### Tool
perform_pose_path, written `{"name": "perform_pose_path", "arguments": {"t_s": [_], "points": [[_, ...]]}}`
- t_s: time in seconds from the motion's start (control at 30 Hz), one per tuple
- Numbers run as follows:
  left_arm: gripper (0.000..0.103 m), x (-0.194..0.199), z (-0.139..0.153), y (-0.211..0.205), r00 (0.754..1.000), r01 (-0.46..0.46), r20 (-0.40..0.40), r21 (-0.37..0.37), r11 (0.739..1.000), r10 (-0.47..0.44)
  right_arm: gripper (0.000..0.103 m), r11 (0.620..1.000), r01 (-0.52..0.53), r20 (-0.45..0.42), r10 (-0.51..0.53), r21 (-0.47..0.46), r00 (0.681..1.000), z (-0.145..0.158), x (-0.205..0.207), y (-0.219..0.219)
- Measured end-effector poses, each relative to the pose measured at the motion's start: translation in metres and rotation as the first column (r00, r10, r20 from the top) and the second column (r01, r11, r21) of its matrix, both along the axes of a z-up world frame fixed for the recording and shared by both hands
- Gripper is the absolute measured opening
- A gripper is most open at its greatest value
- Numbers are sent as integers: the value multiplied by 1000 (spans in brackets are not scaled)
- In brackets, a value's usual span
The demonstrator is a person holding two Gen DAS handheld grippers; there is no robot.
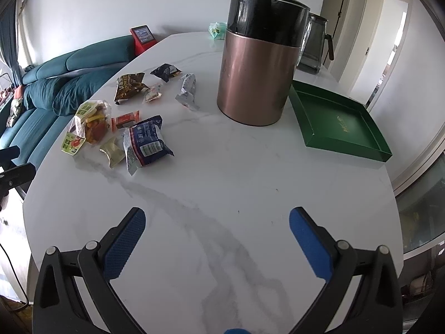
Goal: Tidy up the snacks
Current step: 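Move both tools toward the snack pile on the table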
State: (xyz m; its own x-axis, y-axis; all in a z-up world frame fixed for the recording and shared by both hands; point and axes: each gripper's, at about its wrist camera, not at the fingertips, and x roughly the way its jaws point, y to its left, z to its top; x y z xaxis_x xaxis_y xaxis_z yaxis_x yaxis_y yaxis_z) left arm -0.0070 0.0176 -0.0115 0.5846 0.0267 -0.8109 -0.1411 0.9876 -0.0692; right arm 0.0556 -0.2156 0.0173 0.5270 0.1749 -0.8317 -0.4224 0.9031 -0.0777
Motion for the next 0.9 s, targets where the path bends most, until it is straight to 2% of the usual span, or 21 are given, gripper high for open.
{"name": "perform_pose_path", "arguments": {"t_s": [0.4,0.9], "points": [[102,3,-1,2,1000,-3,-5,-2,1000,3,103,1000,1,3,-1,-5,1000,1,-3,4],[102,-1,-16,15,999,-17,-33,-6,1000,17,103,1000,-8,-8,8,-9,1000,-4,-3,14]]}}
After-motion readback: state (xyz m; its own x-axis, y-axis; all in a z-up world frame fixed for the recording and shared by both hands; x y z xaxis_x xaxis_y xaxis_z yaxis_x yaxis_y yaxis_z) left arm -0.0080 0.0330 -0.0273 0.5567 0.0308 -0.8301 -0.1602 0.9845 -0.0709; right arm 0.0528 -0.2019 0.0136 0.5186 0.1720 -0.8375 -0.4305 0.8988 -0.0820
